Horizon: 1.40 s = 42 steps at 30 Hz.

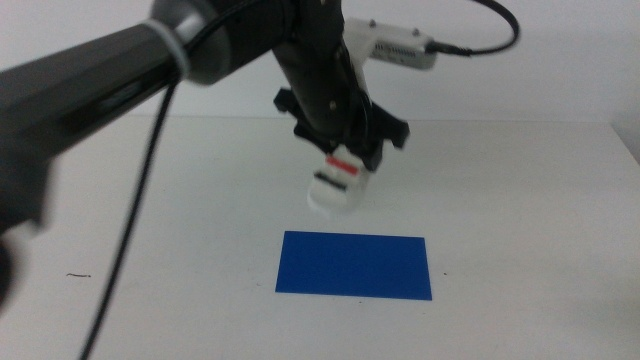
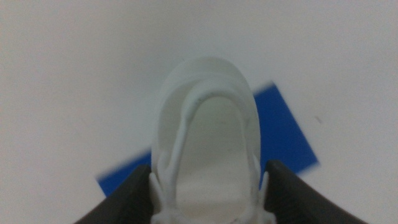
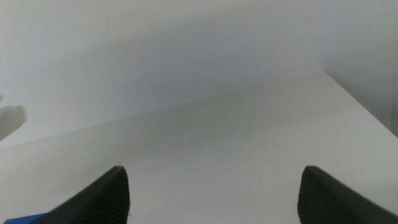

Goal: Use one arm to grab the shoe from the table and place it on the mat.

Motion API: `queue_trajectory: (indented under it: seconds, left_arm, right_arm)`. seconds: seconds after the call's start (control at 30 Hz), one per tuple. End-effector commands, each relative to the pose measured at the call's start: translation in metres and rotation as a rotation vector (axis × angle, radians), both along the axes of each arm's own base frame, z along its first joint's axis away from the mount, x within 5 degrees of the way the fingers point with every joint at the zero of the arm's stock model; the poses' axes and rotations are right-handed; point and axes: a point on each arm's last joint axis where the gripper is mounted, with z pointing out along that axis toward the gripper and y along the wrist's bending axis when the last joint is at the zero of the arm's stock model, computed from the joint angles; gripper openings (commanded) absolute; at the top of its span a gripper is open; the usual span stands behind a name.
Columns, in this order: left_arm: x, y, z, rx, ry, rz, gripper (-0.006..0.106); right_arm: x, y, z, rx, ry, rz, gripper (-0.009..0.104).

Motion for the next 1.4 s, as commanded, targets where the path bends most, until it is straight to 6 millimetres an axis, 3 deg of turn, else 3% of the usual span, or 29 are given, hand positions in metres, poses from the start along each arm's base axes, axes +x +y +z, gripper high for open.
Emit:
queue_trajectory:
  seconds: [0.0, 0.1, 0.17, 0.27, 0.37, 0.47, 0.53, 0.57, 0.6, 0.9, 1.13, 1.37]
  left_arm:
    - [-0.028, 0.002, 0.007, -0.018, -0.036, 0.036, 0.016]
    - [-0.052, 0.001, -0.006, -0.042, -0.059, 0.068, 0.016]
    - [-0.057, 0.002, -0.020, -0.040, -0.043, 0.077, 0.016]
    - [-0.057, 0.002, -0.030, -0.015, -0.024, 0.072, 0.016]
    - [-0.054, -0.001, -0.034, 0.023, -0.076, -0.057, 0.016]
    - [-0.052, -0.003, -0.038, 0.100, -0.142, -0.298, 0.015]
    - [-0.053, -0.006, -0.046, 0.146, -0.173, -0.551, 0.012]
    - [-0.059, -0.009, -0.065, 0.256, -0.214, -1.120, 0.007]
    - [-0.059, -0.010, -0.068, 0.262, -0.232, -1.198, 0.006]
    - [-0.049, -0.014, -0.083, 0.229, -0.203, -1.132, 0.002]
    - [-0.023, -0.020, -0.086, 0.189, -0.134, -1.109, 0.002]
    - [-0.008, -0.024, -0.111, 0.189, -0.102, -1.099, 0.002]
  right_arm:
    - [0.000, 0.000, 0.000, -0.010, -0.011, 0.002, 0.079]
    - [0.000, 0.000, 0.000, -0.010, -0.011, 0.002, 0.079]
    - [0.000, 0.000, 0.000, -0.010, -0.011, 0.002, 0.079]
    - [0.000, 0.000, 0.000, -0.010, -0.011, 0.002, 0.079]
    - [0.000, 0.000, 0.000, -0.010, -0.011, 0.002, 0.079]
    - [0.000, 0.000, 0.000, -0.010, -0.011, 0.002, 0.079]
    - [0.000, 0.000, 0.000, -0.010, -0.011, 0.002, 0.079]
    - [0.000, 0.000, 0.000, -0.010, -0.011, 0.002, 0.079]
    - [0.000, 0.000, 0.000, -0.010, -0.011, 0.002, 0.079]
    - [0.000, 0.000, 0.000, -0.010, -0.011, 0.002, 0.079]
    - [0.000, 0.000, 0.000, -0.010, -0.011, 0.002, 0.079]
    - [0.000, 0.000, 0.000, -0.010, -0.011, 0.002, 0.079]
